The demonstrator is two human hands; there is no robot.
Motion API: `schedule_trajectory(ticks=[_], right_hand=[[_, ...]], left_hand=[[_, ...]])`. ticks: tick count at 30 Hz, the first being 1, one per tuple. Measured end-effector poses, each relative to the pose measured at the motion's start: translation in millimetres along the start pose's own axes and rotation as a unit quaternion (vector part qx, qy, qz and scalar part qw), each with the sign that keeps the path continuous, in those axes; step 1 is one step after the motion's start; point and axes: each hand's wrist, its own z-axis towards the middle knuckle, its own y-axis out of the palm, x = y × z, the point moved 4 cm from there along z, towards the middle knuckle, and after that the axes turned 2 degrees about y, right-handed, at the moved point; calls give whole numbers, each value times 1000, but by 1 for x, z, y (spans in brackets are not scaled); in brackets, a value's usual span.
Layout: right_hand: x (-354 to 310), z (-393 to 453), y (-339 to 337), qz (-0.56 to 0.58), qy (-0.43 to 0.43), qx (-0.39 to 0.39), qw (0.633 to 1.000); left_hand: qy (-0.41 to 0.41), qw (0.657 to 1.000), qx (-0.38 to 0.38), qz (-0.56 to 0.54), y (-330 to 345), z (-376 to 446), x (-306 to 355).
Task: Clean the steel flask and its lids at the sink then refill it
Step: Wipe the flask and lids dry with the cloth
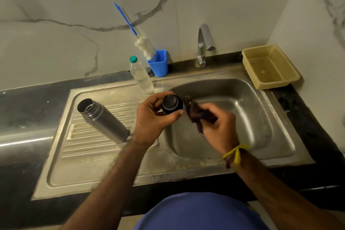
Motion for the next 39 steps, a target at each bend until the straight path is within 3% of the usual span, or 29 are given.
schedule_trajectory(ticks=[2,5,7,12,15,18,21,25,28,33,36,39], right_hand=[[8,0,0,42,118,52,991],[4,5,16,127,173,79,974],[-3,3,16,116,151,78,979],[-21,-16,9,-17,0,-4,1000],[-18,15,15,-12,68,-32,997],[-32,15,13,-22,-3,-64,998],[-37,-3,8,-59,-78,-78,992],[-23,33,16,-12,89,-95,991],[-27,27,7,19,72,-80,994],[-30,35,11,65,139,-118,981],[-21,42,11,132,239,-133,953],[-16,30,2,224,358,-158,893]], left_hand=[[-8,998,-28,-53,14,-5,0],[-16,996,-37,-85,26,-12,-5],[-8,997,-25,-71,22,-10,-6],[30,999,-25,-4,7,-10,-7],[47,997,-39,41,19,-20,-5],[27,999,2,-47,14,-18,-6],[23,996,-25,-82,4,-15,-6],[7,993,-52,-106,13,-21,1],[-25,978,-43,-204,6,-18,-1],[-51,977,-71,-194,18,-25,-3],[-19,983,-90,-160,16,-23,2],[11,992,-67,-107,5,-22,7]])
